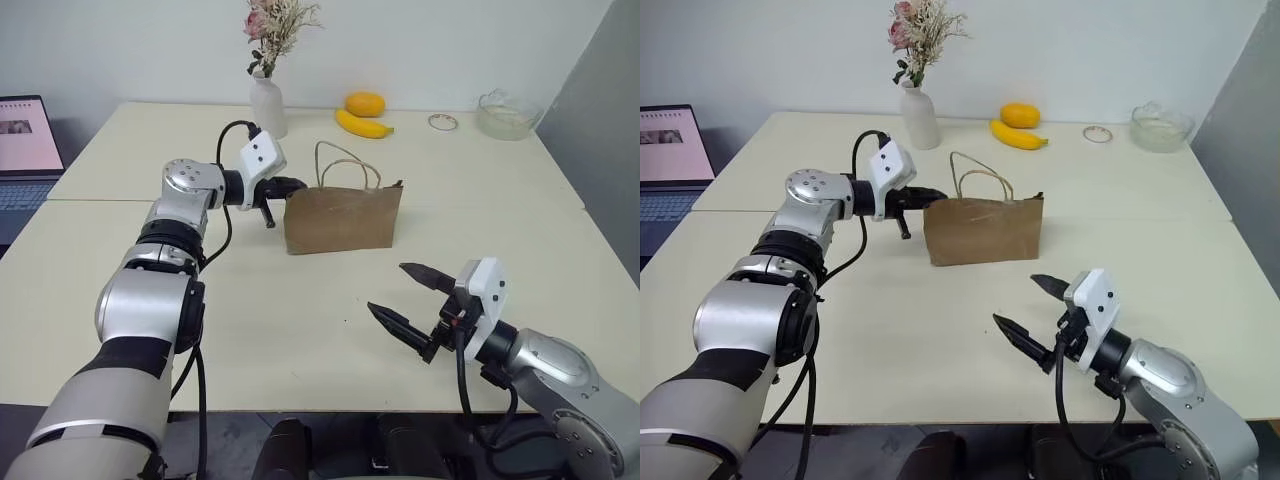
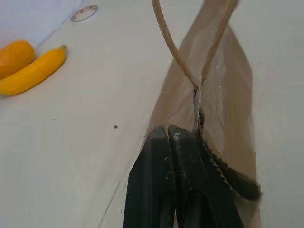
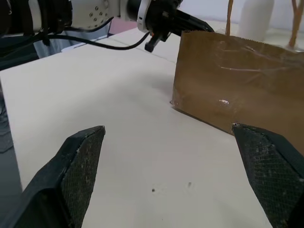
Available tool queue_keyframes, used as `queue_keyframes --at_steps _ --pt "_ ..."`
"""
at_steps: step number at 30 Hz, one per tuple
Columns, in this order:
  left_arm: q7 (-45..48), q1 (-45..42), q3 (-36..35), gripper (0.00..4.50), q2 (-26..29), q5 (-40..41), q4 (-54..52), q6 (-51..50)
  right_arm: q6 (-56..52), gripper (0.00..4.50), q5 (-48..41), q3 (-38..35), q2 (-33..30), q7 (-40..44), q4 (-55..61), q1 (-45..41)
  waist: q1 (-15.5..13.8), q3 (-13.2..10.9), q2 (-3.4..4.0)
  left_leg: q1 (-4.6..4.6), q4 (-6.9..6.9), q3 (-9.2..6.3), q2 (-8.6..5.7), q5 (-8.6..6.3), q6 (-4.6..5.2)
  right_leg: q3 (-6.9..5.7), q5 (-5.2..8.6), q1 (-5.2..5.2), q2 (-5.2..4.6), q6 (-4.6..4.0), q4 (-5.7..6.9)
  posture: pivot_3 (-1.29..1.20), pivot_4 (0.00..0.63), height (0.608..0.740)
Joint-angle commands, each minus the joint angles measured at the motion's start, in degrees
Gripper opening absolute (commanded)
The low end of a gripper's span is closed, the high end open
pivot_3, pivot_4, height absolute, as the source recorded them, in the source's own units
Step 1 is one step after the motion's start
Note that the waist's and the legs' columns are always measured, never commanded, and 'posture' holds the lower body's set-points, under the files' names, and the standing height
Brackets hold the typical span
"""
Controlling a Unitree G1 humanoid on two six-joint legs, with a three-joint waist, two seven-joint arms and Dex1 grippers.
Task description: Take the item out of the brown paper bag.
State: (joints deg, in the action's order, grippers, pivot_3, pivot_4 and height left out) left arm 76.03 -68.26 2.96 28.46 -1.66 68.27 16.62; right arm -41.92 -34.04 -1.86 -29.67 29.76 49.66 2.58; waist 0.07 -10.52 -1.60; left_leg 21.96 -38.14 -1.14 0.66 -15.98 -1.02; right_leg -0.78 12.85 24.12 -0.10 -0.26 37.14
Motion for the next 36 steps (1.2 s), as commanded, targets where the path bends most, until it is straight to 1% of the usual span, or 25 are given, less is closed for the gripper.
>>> queue_keyframes --at_steps 1,3,5,9,11,14,17,22,23,24,26,29,30,33,36 --pt "9.39 3.29 -0.54 0.06 0.81 4.59 -9.94 -3.35 1.33 4.50 -2.32 -3.07 -2.05 1.73 1.34 0.24 0.04 0.00 0.00 -0.01 0.00 0.02 0.02 0.00 0.00 0.03 0.00 0.00 0.00 0.00 0.01 0.00 0.150 0.740" --pt "12.73 7.50 0.37 0.06 2.08 6.09 -17.32 -5.70 1.64 4.50 -2.83 -3.78 -3.22 2.43 0.83 0.42 0.08 0.00 0.00 0.00 0.00 -0.02 0.05 0.00 0.00 0.02 0.00 0.00 -0.01 0.00 0.01 0.00 0.150 0.740" --pt "15.74 14.19 2.79 0.06 4.42 7.63 -27.59 -7.05 1.96 4.50 -3.10 -4.63 -4.41 3.51 -0.51 0.10 0.16 0.01 0.01 -0.04 0.00 -0.02 0.09 0.00 0.00 0.07 0.00 0.00 -0.01 0.00 0.04 0.00 0.150 0.740" --pt "16.47 22.56 4.34 0.06 6.91 10.84 -42.38 -13.29 2.79 4.50 -3.56 -6.19 -6.84 5.57 -1.89 0.71 0.33 0.02 0.04 -0.17 0.00 -0.15 0.15 0.00 0.00 0.16 0.00 -0.03 0.00 -0.01 0.12 0.00 0.150 0.740" --pt "16.36 25.99 4.70 0.06 7.77 12.20 -48.57 -16.34 3.17 4.50 -3.65 -7.77 -9.29 7.73 -2.78 1.77 0.31 0.02 0.04 -0.18 -0.04 -0.15 0.14 0.00 0.00 0.13 0.00 -0.04 0.00 -0.01 0.19 0.00 0.150 0.740" --pt "15.32 30.30 4.65 0.06 9.02 13.89 -56.30 -20.23 3.56 4.50 -4.11 -10.77 -13.29 11.35 -3.65 3.98 0.20 0.02 0.03 -0.18 -0.10 -0.14 0.12 0.00 0.00 0.11 0.00 -0.04 0.00 -0.01 0.27 0.00 0.150 0.740" --pt "13.06 32.62 3.35 0.06 10.26 15.62 -61.75 -22.86 4.52 4.50 -3.80 -13.25 -16.46 14.04 -4.20 5.85 0.15 0.02 0.03 -0.19 -0.15 -0.13 0.12 0.00 0.00 0.11 0.01 -0.05 0.00 0.00 0.32 0.00 0.150 0.740" --pt "5.79 36.23 -0.58 0.06 11.54 17.20 -71.07 -23.04 6.02 4.50 -3.52 -16.14 -18.14 15.80 -5.25 7.50 0.09 0.02 0.03 -0.19 -0.21 -0.12 0.13 0.00 0.00 0.10 0.01 -0.05 0.01 0.00 0.39 0.00 0.150 0.740" --pt "5.02 37.49 -0.85 0.44 11.91 17.66 -73.57 -23.36 6.10 4.50 -3.58 -16.06 -18.13 15.83 -5.25 7.46 0.16 0.02 0.03 -0.21 -0.21 -0.12 0.13 0.00 0.00 0.12 0.01 -0.04 0.01 0.00 0.40 0.00 0.150 0.740" --pt "4.64 38.85 -0.82 0.58 12.40 18.03 -76.06 -23.36 6.14 4.50 -3.77 -16.02 -18.09 15.91 -5.18 7.46 0.20 0.02 0.03 -0.23 -0.19 -0.12 0.15 0.00 0.00 0.17 0.01 -0.04 0.00 0.00 0.40 0.00 0.150 0.740" --pt "4.02 41.61 -0.03 1.12 13.07 17.46 -79.80 -20.80 5.95 4.50 -4.36 -15.56 -18.07 16.18 -5.00 7.39 0.23 0.02 0.03 -0.26 -0.17 -0.13 0.15 0.00 0.00 0.21 0.01 -0.04 0.00 0.01 0.40 0.00 0.150 0.740" --pt "1.47 45.18 3.58 2.09 11.52 11.51 -80.50 -8.91 5.31 4.50 -4.84 -13.80 -18.85 17.54 -4.61 7.28 0.04 0.02 0.03 -0.27 -0.17 -0.12 0.14 0.00 0.00 0.18 0.01 -0.05 -0.01 0.00 0.39 0.00 0.150 0.740" --pt "1.04 45.99 4.94 2.37 11.11 10.36 -80.69 -6.95 4.92 4.50 -5.37 -13.70 -19.16 17.92 -4.26 7.25 0.02 0.02 0.03 -0.28 -0.17 -0.12 0.13 0.00 0.00 0.19 0.01 -0.07 -0.02 0.00 0.40 0.00 0.150 0.740" --pt "0.68 46.91 8.45 2.37 10.83 7.94 -79.96 -3.03 3.48 4.50 -7.88 -14.27 -20.02 18.22 -3.05 7.22 -0.03 0.02 0.03 -0.27 -0.20 -0.08 0.10 0.00 0.00 0.18 0.01 -0.09 -0.04 0.00 0.40 0.00 0.150 0.740" --pt "-0.94 46.03 12.42 2.37 9.34 3.33 -75.90 2.68 2.40 4.50 -9.18 -14.11 -20.81 18.14 -2.31 7.19 -0.08 0.02 0.03 -0.26 -0.20 -0.04 0.10 0.00 0.00 0.16 0.02 -0.09 -0.04 0.00 0.38 0.00 0.150 0.740"
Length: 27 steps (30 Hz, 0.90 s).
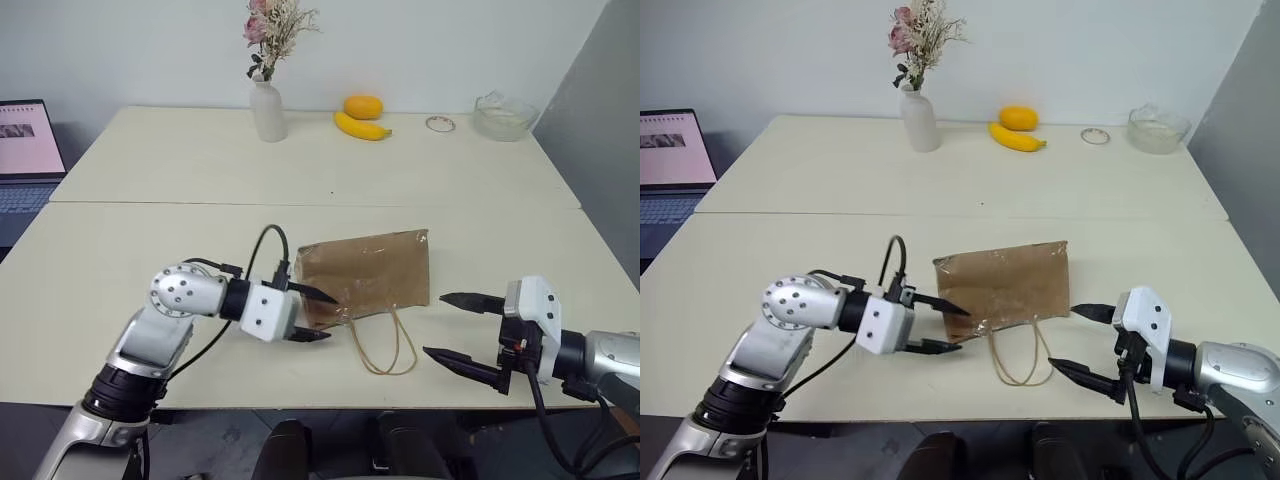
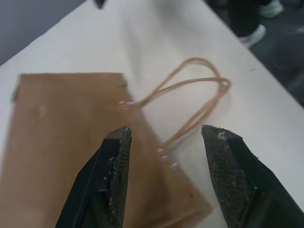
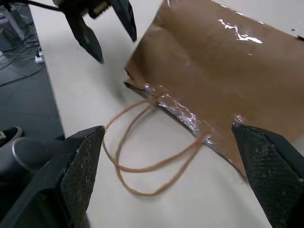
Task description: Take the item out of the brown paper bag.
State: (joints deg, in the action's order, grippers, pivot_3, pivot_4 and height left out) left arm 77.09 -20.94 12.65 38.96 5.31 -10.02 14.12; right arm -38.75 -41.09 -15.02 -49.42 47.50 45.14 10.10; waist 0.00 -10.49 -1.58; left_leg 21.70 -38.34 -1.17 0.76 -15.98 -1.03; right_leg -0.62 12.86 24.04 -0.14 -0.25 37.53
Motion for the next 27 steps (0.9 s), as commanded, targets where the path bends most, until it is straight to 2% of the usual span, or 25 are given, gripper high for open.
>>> queue_keyframes --at_steps 1,11,23,27 --pt "-3.01 -1.75 3.90 2.37 -1.77 -5.36 3.79 6.44 -0.99 4.50 -2.51 -0.98 -1.28 0.30 2.45 -0.28 -0.03 0.00 0.00 0.00 0.00 0.02 0.00 0.00 0.00 0.00 0.00 0.00 0.00 0.00 0.00 0.00 0.150 0.740" --pt "-8.49 -7.08 11.11 2.37 -7.34 -12.44 15.78 15.84 -3.88 4.50 -5.10 -2.06 -3.06 -1.49 4.87 0.30 -0.05 0.01 -0.01 0.03 -0.01 0.09 -0.01 0.00 0.00 -0.01 -0.01 0.01 0.01 0.01 0.00 0.00 0.150 0.740" --pt "-10.49 -9.10 14.20 2.37 -12.25 -12.32 18.87 14.56 -5.03 4.50 -5.77 -2.18 -4.21 -3.21 6.22 1.15 -0.05 0.01 -0.01 0.06 -0.09 0.07 -0.02 0.00 0.00 -0.03 -0.02 0.00 0.01 0.04 0.02 0.00 0.150 0.740" --pt "-11.25 -9.24 14.67 1.56 -13.22 -12.05 18.74 14.15 -5.12 4.50 -4.49 -1.17 -4.63 -3.87 5.99 1.34 -0.05 0.01 -0.01 0.08 -0.10 0.08 -0.03 0.00 0.00 -0.02 -0.03 0.00 0.01 0.05 0.01 0.00 0.150 0.740"
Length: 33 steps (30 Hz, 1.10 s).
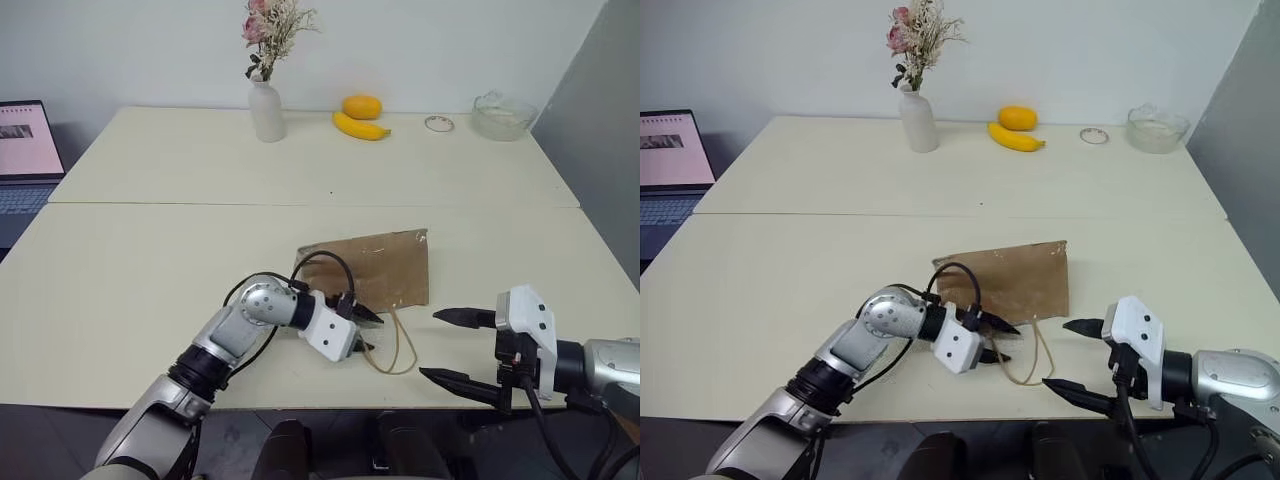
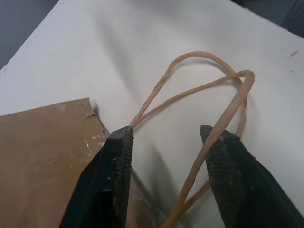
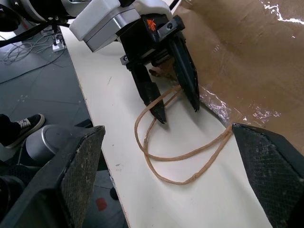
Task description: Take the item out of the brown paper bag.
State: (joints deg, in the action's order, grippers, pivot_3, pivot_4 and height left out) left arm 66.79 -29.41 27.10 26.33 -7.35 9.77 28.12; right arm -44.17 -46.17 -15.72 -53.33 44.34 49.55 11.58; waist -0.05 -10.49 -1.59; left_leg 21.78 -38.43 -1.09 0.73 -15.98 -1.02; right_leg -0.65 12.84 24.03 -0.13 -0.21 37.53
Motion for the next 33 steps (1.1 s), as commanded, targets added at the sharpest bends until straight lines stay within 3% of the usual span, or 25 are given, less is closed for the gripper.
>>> queue_keyframes --at_steps 1,5,10,22,27,33 --pt "-0.84 -0.74 0.17 1.24 -0.74 1.04 -1.39 -0.62 0.25 4.50 1.08 -0.08 -0.83 -1.01 1.37 -0.24 0.01 0.00 0.00 0.00 0.00 0.00 0.00 0.00 0.00 0.00 0.00 0.00 0.00 0.00 0.00 0.00 0.150 0.740" --pt "-0.52 -0.27 -1.52 0.01 -1.70 5.15 -5.27 -8.83 0.42 4.50 2.81 0.74 -0.99 -1.88 0.84 -0.31 0.03 0.00 0.00 0.00 0.00 -0.01 0.00 0.00 0.00 -0.01 0.00 0.00 0.00 0.00 0.00 0.00 0.150 0.740" --pt "-1.88 -1.56 -4.57 0.01 -1.42 7.61 -6.61 -16.44 -0.26 4.50 3.62 1.02 -0.88 -2.99 1.47 0.20 0.03 0.00 0.00 0.01 -0.01 -0.02 0.00 0.00 0.00 -0.01 0.00 0.01 0.00 0.01 0.00 0.00 0.150 0.740" --pt "-9.43 -5.81 -8.49 0.01 -3.03 6.79 -1.87 -18.17 0.67 4.50 5.44 4.80 -2.66 -2.16 4.48 -2.84 0.02 0.00 -0.01 0.02 -0.04 -0.05 -0.02 0.00 0.00 -0.04 0.00 0.00 0.01 0.01 0.01 0.00 0.150 0.740" --pt "-12.22 -7.78 -10.19 0.01 -5.50 7.98 -1.03 -20.75 2.55 4.50 14.24 16.43 -3.64 -2.67 2.64 -6.77 0.08 0.00 -0.01 0.03 -0.07 -0.05 -0.03 0.00 0.00 -0.04 -0.01 0.00 0.01 0.02 0.00 0.00 0.150 0.740" --pt "-11.93 -7.88 -10.08 0.01 -5.56 7.82 -1.16 -20.82 4.52 4.50 22.57 26.26 0.37 -4.49 -1.79 -14.94 0.19 0.00 -0.01 0.02 -0.08 -0.03 -0.05 0.00 0.00 -0.01 -0.01 0.01 0.02 0.03 0.00 0.00 0.150 0.740"
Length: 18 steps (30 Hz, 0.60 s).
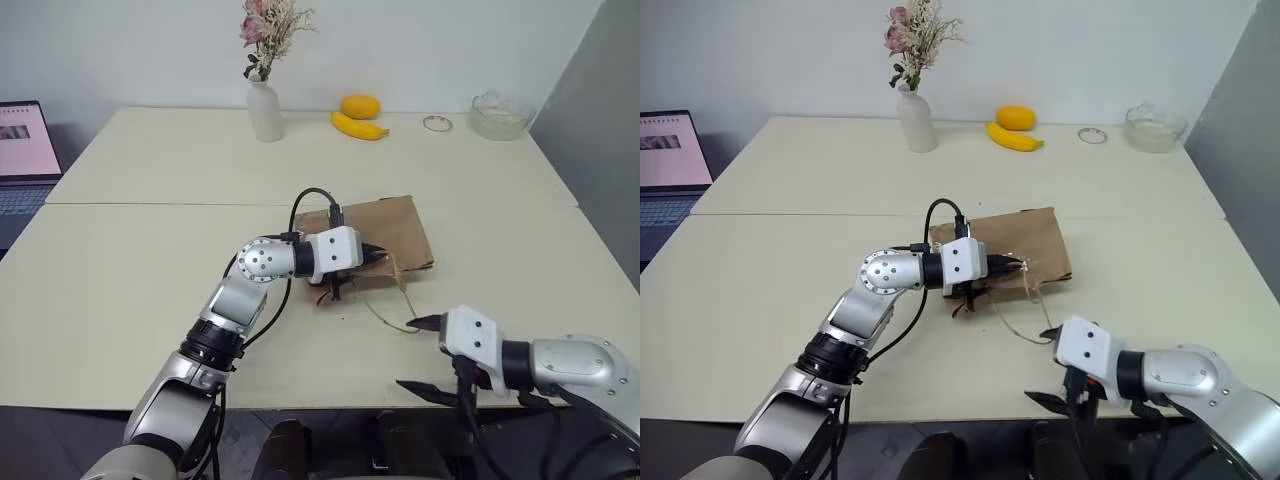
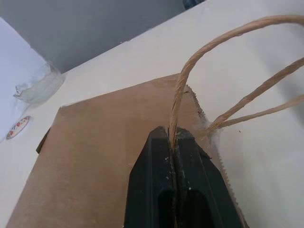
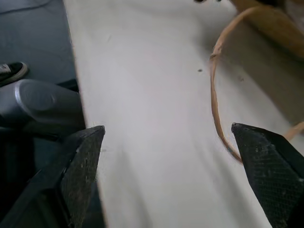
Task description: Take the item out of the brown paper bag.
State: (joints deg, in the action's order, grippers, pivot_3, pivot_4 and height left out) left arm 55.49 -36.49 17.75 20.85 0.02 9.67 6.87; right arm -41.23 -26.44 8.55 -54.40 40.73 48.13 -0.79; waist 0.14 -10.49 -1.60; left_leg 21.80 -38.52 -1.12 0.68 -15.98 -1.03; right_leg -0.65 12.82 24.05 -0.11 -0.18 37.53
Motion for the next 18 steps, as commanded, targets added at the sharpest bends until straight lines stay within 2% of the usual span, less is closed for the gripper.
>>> queue_keyframes --at_steps 1,5,8,11,18 --pt "-0.60 -0.70 -0.76 0.01 -0.02 0.45 -1.15 0.41 1.63 4.50 3.47 2.65 1.96 -0.86 -0.73 -3.38 -0.03 0.00 0.00 0.02 0.00 -0.02 0.00 0.00 0.00 -0.03 0.00 0.00 0.00 0.00 0.00 0.00 0.150 0.740" --pt "-0.76 -0.45 -0.79 0.01 0.07 0.38 -1.36 0.35 2.44 4.50 8.05 6.76 3.69 -0.90 -3.99 -7.67 -0.04 0.00 0.00 0.04 -0.01 -0.02 0.02 0.00 0.00 -0.02 0.00 0.01 0.00 0.00 -0.01 0.00 0.150 0.740" --pt "-0.84 -0.37 -0.83 0.00 0.16 0.38 -1.61 0.27 2.67 3.87 10.84 8.88 5.54 -1.27 -6.72 -10.25 -0.04 0.00 0.00 0.02 -0.05 -0.03 0.02 0.00 0.00 0.00 -0.01 0.01 -0.02 0.01 0.02 0.00 0.150 0.740" --pt "-1.07 -0.70 -1.10 0.00 0.22 0.35 -1.46 0.18 3.25 2.87 13.41 10.18 6.55 -1.20 -8.85 -11.19 -0.04 0.00 0.00 0.05 -0.08 -0.04 0.02 0.00 0.00 -0.02 -0.01 0.01 -0.02 0.01 0.03 0.00 0.150 0.740" --pt "-1.67 -1.61 -1.76 0.00 0.36 0.83 -2.58 -1.58 2.38 0.20 17.93 12.03 8.47 -2.03 -10.90 -11.31 -0.04 0.00 0.00 0.06 -0.16 -0.11 0.03 0.00 0.00 -0.01 -0.01 0.02 -0.02 0.01 0.09 0.00 0.150 0.740"
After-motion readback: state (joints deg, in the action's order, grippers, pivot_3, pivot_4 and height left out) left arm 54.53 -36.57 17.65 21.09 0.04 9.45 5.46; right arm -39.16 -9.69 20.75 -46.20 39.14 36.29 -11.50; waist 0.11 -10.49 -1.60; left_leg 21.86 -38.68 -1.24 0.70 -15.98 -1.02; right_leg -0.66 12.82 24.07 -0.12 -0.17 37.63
